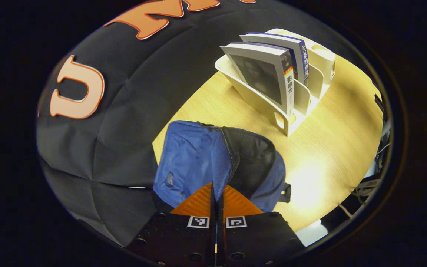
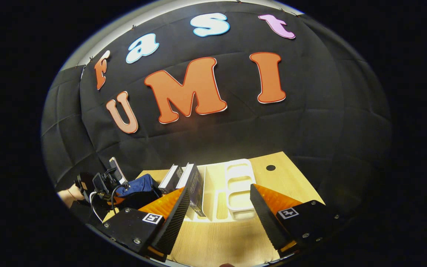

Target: Open the schoolbag, grab two books from the bookshelf and put them into the schoolbag.

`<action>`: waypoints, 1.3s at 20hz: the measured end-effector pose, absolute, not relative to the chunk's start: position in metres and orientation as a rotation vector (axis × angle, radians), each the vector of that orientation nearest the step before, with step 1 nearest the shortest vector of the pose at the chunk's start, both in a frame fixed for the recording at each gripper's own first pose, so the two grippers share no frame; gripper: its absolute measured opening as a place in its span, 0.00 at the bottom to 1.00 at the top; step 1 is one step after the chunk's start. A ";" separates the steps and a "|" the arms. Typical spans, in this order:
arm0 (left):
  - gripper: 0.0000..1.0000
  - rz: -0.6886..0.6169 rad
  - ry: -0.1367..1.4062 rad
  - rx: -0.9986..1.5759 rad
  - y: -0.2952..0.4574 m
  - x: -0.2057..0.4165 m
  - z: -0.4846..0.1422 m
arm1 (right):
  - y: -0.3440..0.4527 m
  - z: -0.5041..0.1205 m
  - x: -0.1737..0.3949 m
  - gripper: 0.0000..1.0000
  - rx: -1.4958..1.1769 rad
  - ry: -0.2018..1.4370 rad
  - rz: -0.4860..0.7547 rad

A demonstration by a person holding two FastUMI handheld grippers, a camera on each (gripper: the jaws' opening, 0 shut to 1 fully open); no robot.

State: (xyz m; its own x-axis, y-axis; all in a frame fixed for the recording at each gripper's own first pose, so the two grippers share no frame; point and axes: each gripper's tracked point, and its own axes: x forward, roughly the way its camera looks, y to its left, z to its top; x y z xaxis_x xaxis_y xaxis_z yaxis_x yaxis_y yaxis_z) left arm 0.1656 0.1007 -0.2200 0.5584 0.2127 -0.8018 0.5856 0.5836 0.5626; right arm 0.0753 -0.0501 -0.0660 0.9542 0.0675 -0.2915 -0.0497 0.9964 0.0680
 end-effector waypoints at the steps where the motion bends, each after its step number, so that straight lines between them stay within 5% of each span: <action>1: 0.02 -0.281 1.000 0.967 0.102 0.169 -0.216 | -0.049 -0.067 0.077 0.97 0.054 0.312 0.061; 13: 0.02 -0.437 0.975 1.053 0.148 0.246 -0.169 | 0.015 -0.044 0.138 0.97 -0.052 0.344 -0.041; 17: 0.02 -0.512 0.954 1.012 0.164 0.268 -0.160 | 0.076 -0.029 0.173 0.97 -0.034 0.385 0.009; 26: 0.02 -0.638 0.908 0.917 0.180 0.280 -0.163 | 0.182 -0.121 0.251 0.97 -0.018 0.902 0.199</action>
State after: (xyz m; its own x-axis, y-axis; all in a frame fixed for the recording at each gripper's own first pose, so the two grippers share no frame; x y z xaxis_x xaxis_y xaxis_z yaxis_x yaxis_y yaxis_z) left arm 0.2801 0.1797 -0.1628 0.4837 -0.0900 -0.8706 0.7883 0.4769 0.3887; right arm 0.2509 0.1816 -0.1214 0.6029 0.1640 -0.7808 -0.1793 0.9815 0.0677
